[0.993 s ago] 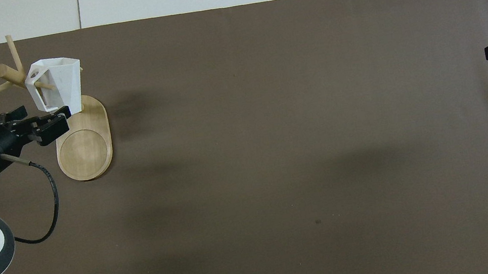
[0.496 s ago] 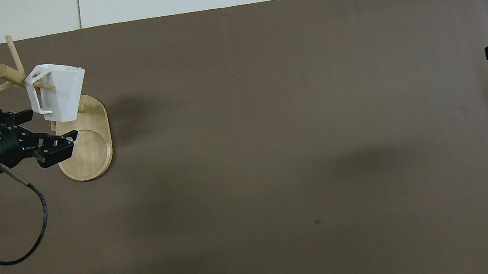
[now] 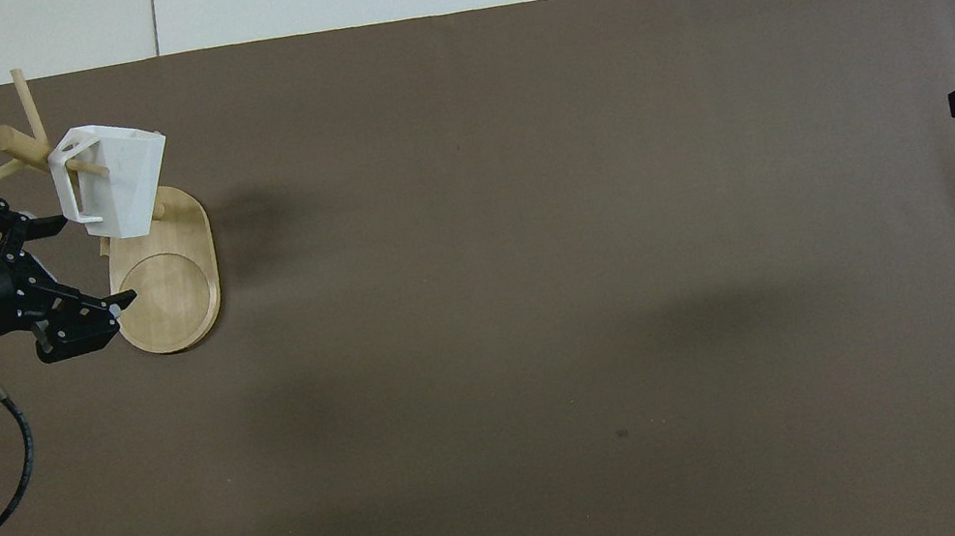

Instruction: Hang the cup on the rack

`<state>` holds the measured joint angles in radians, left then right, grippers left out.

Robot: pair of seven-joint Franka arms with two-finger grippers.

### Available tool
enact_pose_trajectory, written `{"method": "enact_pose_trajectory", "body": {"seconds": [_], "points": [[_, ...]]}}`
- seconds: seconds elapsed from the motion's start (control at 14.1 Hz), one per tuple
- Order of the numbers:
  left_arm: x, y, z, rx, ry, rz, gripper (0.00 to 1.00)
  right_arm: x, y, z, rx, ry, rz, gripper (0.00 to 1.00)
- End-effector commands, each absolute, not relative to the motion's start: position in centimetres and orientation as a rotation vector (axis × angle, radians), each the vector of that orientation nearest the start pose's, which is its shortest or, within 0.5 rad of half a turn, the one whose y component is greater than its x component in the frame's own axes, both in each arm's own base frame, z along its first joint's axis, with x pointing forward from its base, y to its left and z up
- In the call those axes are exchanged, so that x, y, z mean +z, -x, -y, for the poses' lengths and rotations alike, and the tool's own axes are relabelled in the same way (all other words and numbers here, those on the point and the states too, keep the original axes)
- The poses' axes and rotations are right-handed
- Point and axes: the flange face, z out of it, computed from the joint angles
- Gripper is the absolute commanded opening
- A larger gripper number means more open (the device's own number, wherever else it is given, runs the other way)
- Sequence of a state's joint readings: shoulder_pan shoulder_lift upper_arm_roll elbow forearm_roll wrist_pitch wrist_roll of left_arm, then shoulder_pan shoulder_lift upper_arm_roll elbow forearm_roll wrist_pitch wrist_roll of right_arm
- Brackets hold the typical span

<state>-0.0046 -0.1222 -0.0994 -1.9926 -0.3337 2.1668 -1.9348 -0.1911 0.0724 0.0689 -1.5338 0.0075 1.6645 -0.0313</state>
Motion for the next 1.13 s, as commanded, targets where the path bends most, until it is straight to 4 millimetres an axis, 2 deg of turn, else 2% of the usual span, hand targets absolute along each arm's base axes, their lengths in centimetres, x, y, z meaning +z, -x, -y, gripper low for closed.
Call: {"method": "enact_pose_trajectory", "body": {"seconds": [0.0,0.35,0.5,0.57,1.06], "points": [[56.3,-54.3,7.0,-0.095,-1.717,-2.179,1.00,61.0,-57.7,7.0,-0.093,3.123,-0.167,1.00],[56.9,-53.9,6.4,-0.037,-2.102,-1.898,1.00,61.0,-57.7,7.0,-0.095,3.125,-0.167,1.00],[56.7,-53.8,5.0,-0.039,-2.175,-1.835,1.00,61.1,-57.7,7.0,-0.098,3.125,-0.167,1.00],[56.8,-53.7,4.9,-0.034,-2.219,-1.785,1.00,61.0,-57.8,7.1,-0.095,3.125,-0.167,1.00],[58.4,-53.5,4.8,0.017,-2.645,-1.259,1.00,61.0,-57.7,7.0,-0.095,3.125,-0.167,1.00]]}}
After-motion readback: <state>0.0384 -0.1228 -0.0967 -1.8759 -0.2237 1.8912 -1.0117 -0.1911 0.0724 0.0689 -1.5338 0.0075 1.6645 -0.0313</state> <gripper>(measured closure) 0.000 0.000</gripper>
